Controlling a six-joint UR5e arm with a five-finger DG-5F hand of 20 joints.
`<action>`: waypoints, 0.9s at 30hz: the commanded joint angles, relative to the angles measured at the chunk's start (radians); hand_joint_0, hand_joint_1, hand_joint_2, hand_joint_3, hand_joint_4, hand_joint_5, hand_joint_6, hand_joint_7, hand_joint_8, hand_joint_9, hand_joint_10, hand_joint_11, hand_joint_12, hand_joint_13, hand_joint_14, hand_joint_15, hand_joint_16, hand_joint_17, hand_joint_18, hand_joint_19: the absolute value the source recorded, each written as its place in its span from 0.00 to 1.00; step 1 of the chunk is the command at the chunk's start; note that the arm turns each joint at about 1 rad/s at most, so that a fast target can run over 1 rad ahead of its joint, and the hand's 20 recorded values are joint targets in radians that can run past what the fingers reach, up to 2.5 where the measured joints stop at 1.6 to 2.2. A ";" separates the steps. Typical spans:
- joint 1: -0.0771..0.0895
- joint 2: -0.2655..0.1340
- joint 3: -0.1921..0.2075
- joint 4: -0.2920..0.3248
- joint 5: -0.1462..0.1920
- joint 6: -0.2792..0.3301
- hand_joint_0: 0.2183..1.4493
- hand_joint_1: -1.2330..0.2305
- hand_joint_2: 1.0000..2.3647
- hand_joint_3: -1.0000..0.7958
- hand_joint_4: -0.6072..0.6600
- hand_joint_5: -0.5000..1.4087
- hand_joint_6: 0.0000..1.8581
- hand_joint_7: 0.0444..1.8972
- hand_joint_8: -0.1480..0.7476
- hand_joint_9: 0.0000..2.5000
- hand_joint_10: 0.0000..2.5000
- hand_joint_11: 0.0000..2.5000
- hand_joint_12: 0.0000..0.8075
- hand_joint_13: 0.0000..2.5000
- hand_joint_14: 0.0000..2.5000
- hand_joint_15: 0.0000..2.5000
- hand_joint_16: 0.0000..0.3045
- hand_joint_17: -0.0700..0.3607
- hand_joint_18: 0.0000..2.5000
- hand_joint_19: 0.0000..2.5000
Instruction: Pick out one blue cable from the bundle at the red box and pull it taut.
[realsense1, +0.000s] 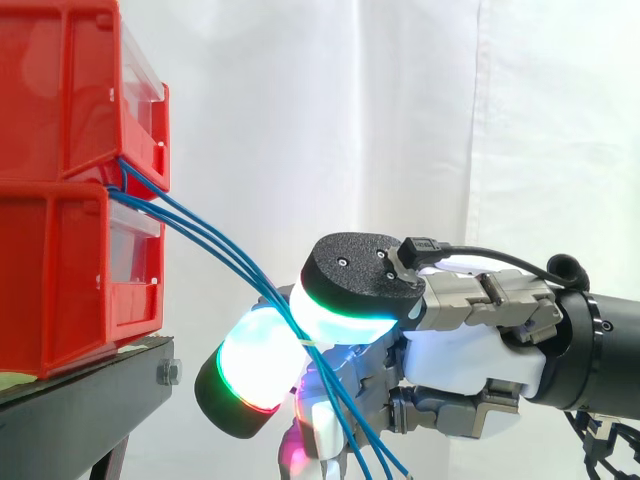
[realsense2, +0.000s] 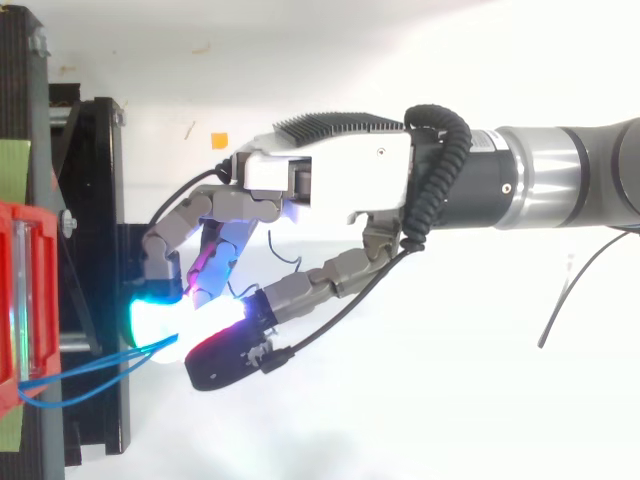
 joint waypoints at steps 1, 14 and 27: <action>-0.008 0.000 0.024 -0.031 -0.025 0.010 0.34 0.35 0.01 0.60 0.49 0.19 0.51 0.48 0.58 0.44 0.01 0.23 0.55 0.40 0.01 0.20 0.21 0.49 0.32 0.28; -0.044 0.003 0.123 -0.304 -0.129 0.022 0.37 0.30 0.01 0.58 0.42 0.19 0.52 0.50 0.55 0.45 0.01 0.24 0.51 0.40 0.01 0.21 0.18 0.46 0.32 0.29; -0.050 0.004 0.146 -0.378 -0.135 0.056 0.37 0.31 0.01 0.43 0.52 0.19 0.50 0.51 0.54 0.46 0.01 0.25 0.49 0.41 0.01 0.22 0.17 0.44 0.32 0.30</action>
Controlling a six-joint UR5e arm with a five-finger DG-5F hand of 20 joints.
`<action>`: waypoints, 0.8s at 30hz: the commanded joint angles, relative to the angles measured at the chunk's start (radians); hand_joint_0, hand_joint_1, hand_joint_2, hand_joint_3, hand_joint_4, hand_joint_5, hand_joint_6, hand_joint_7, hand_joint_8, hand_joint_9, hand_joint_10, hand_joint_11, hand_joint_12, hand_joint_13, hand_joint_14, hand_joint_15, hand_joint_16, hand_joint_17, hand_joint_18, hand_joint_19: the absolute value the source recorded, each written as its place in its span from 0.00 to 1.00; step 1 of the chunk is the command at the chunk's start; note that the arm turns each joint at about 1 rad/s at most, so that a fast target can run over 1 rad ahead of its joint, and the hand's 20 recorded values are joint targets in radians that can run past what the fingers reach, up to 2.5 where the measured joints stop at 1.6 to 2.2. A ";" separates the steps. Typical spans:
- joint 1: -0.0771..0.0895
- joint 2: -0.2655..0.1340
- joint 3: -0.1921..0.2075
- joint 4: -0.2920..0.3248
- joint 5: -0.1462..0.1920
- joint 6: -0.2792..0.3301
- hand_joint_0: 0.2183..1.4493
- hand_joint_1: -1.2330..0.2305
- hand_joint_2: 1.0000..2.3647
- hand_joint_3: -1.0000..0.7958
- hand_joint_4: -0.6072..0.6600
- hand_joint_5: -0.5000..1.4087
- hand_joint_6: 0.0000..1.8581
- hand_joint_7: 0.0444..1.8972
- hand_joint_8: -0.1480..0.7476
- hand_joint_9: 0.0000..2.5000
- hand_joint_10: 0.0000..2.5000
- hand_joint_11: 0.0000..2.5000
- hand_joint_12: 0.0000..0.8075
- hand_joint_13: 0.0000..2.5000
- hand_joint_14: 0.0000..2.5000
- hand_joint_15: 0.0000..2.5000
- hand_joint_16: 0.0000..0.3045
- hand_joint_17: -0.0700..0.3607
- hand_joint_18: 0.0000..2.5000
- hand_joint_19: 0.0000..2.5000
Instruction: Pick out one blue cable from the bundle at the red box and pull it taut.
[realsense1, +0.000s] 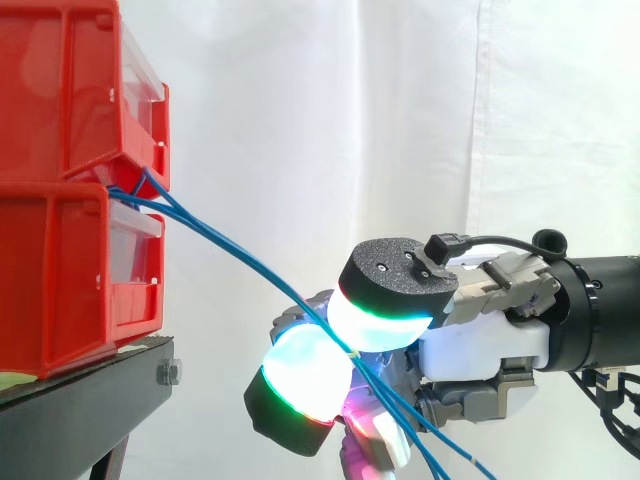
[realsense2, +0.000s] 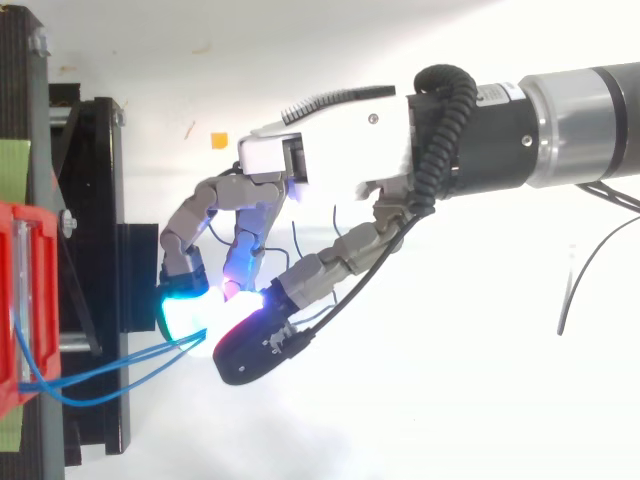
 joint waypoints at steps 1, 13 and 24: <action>0.001 0.000 0.001 -0.004 0.002 0.012 0.37 0.32 0.01 0.41 0.52 0.19 0.50 0.50 0.53 0.46 0.01 0.25 0.49 0.41 0.01 0.22 0.17 0.44 0.32 0.30; 0.001 0.000 0.007 -0.016 0.004 0.038 0.28 0.41 0.00 0.28 0.57 0.19 0.48 0.47 0.54 0.45 0.01 0.24 0.52 0.40 0.01 0.22 0.18 0.45 0.32 0.31; 0.004 0.000 0.007 -0.015 0.004 0.042 0.29 0.31 0.00 0.28 0.57 0.19 0.48 0.46 0.54 0.45 0.01 0.24 0.51 0.41 0.01 0.22 0.18 0.45 0.32 0.31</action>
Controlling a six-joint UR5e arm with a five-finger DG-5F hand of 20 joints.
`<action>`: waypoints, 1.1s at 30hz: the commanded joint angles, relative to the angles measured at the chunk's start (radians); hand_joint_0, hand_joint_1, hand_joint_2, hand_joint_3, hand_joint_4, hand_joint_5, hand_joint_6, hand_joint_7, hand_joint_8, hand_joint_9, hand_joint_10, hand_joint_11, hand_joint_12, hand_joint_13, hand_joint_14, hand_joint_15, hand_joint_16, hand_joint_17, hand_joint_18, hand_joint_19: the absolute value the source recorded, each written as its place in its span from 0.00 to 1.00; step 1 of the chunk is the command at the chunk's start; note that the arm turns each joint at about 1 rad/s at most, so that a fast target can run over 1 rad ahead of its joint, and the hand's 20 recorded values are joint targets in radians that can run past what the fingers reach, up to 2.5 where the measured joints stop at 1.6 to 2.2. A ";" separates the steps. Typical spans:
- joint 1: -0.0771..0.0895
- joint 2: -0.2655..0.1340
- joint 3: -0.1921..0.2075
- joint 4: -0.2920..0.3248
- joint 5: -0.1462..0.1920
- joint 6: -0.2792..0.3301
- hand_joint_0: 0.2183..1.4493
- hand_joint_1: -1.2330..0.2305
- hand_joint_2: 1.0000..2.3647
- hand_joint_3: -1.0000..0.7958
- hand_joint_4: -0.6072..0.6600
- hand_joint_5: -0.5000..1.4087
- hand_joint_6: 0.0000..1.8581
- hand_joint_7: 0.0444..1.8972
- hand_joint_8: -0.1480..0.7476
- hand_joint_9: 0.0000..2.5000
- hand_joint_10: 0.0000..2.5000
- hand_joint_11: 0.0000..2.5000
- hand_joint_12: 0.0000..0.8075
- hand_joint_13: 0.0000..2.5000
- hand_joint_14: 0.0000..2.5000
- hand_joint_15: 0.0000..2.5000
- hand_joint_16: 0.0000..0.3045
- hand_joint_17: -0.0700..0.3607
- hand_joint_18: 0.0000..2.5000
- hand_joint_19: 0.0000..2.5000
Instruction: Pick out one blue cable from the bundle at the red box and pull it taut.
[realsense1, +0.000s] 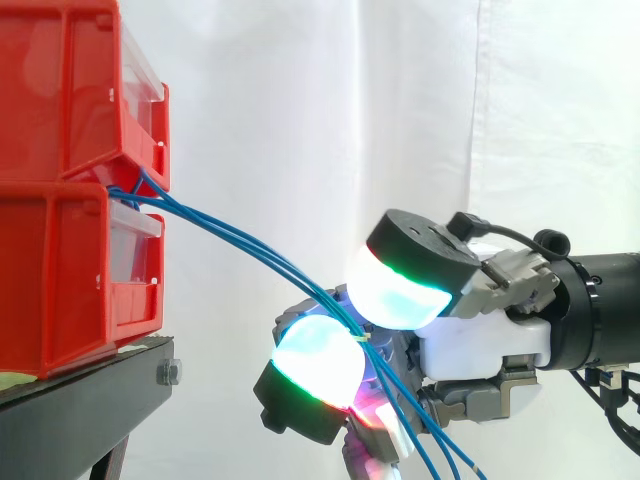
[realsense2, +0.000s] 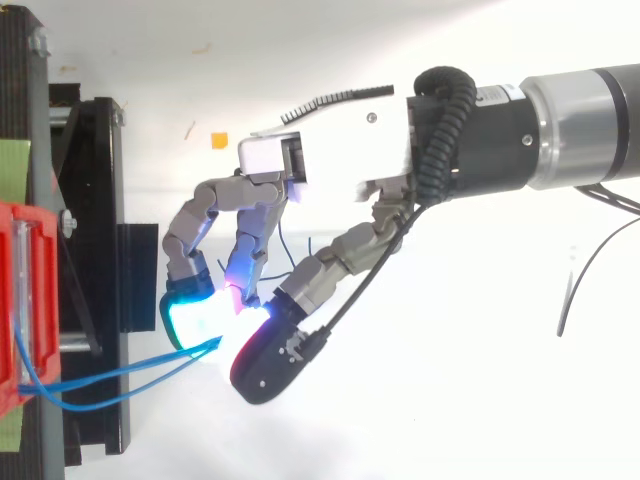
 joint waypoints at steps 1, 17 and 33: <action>0.001 0.000 0.000 0.002 0.000 0.001 0.31 0.29 0.00 0.28 0.56 0.19 0.48 0.46 0.54 0.45 0.01 0.24 0.51 0.41 0.01 0.22 0.18 0.44 0.32 0.31; 0.001 0.000 0.009 0.001 0.000 0.007 0.45 0.24 0.01 0.36 0.43 0.20 0.50 0.52 0.52 0.48 0.01 0.25 0.48 0.43 0.01 0.23 0.17 0.43 0.34 0.30; -0.005 0.000 0.022 -0.030 -0.005 0.015 0.45 0.18 0.00 0.28 0.37 0.21 0.50 0.57 0.51 0.52 0.01 0.26 0.47 0.46 0.01 0.25 0.16 0.41 0.36 0.30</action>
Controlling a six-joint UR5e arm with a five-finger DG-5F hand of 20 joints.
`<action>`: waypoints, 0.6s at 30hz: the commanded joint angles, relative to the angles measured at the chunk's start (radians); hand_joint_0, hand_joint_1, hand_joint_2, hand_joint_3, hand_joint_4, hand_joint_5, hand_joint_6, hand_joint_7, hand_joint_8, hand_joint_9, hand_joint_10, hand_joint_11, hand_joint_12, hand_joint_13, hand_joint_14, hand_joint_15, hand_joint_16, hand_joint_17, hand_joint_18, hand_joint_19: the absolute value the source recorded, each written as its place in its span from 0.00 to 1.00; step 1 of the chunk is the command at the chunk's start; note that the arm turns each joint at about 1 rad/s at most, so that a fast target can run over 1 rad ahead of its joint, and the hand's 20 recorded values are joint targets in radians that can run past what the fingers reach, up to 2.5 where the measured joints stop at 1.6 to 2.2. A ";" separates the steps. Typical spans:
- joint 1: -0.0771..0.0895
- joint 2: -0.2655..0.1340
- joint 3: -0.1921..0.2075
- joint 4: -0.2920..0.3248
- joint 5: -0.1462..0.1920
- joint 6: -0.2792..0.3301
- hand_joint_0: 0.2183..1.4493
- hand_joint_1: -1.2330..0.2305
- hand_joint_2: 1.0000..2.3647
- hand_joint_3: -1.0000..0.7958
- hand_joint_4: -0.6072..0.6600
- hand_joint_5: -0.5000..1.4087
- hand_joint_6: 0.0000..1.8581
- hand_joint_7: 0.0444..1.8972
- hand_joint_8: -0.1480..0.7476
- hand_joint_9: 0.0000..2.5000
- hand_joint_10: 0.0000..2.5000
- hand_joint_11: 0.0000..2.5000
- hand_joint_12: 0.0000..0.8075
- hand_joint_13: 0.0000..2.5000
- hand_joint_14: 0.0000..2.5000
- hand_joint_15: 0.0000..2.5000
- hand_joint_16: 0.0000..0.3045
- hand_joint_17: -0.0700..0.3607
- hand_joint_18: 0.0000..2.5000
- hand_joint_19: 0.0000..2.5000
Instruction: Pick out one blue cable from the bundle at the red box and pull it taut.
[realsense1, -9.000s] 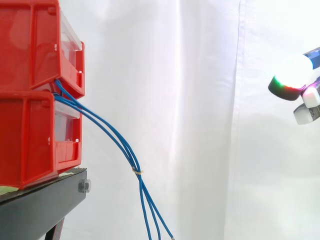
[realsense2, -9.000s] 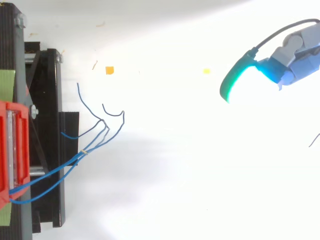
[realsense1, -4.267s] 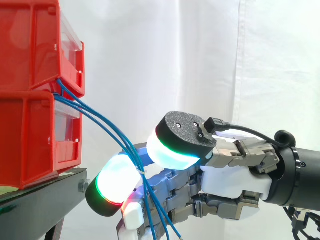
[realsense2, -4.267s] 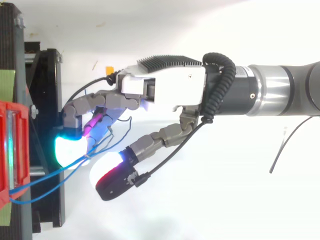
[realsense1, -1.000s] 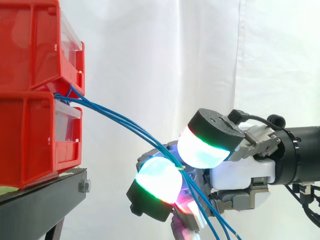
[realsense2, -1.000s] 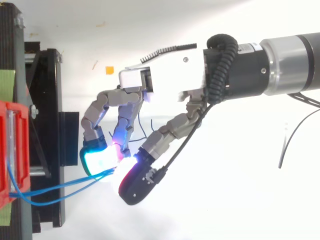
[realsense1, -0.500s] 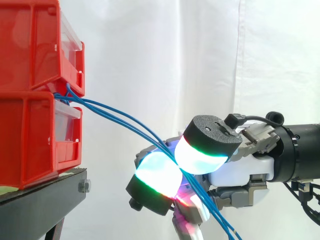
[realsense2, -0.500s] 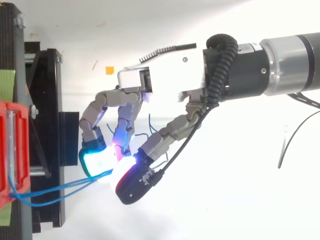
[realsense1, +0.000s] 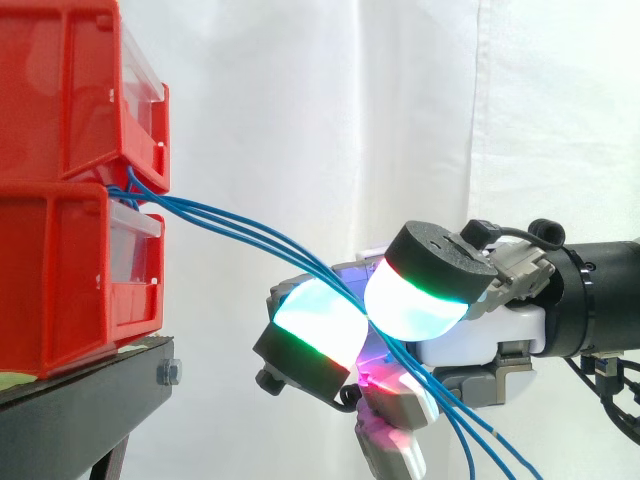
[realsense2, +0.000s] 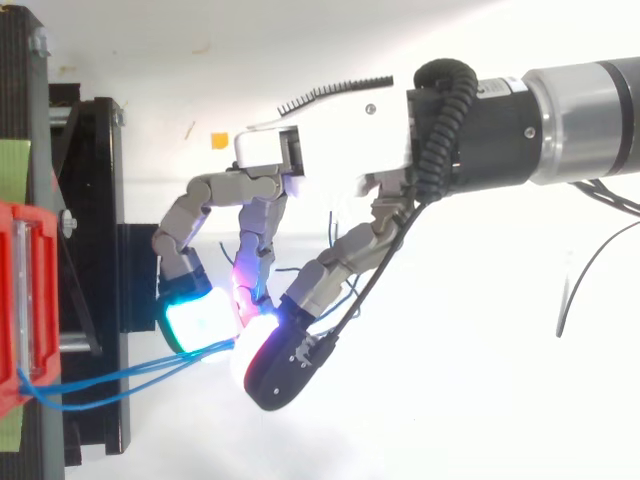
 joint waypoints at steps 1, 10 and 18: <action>-0.002 0.000 0.000 -0.006 -0.001 0.000 0.44 0.18 0.00 0.28 0.38 0.21 0.50 0.58 0.51 0.52 0.01 0.26 0.47 0.46 0.01 0.25 0.16 0.41 0.36 0.30; -0.002 0.000 0.000 -0.010 0.002 0.000 0.37 0.25 0.00 0.28 0.45 0.22 0.49 0.56 0.51 0.54 0.01 0.26 0.48 0.47 0.01 0.25 0.16 0.41 0.37 0.31; -0.002 0.000 0.000 -0.010 0.003 0.000 0.32 0.39 0.00 0.28 0.42 0.22 0.47 0.54 0.51 0.55 0.01 0.24 0.48 0.48 0.01 0.25 0.16 0.42 0.37 0.33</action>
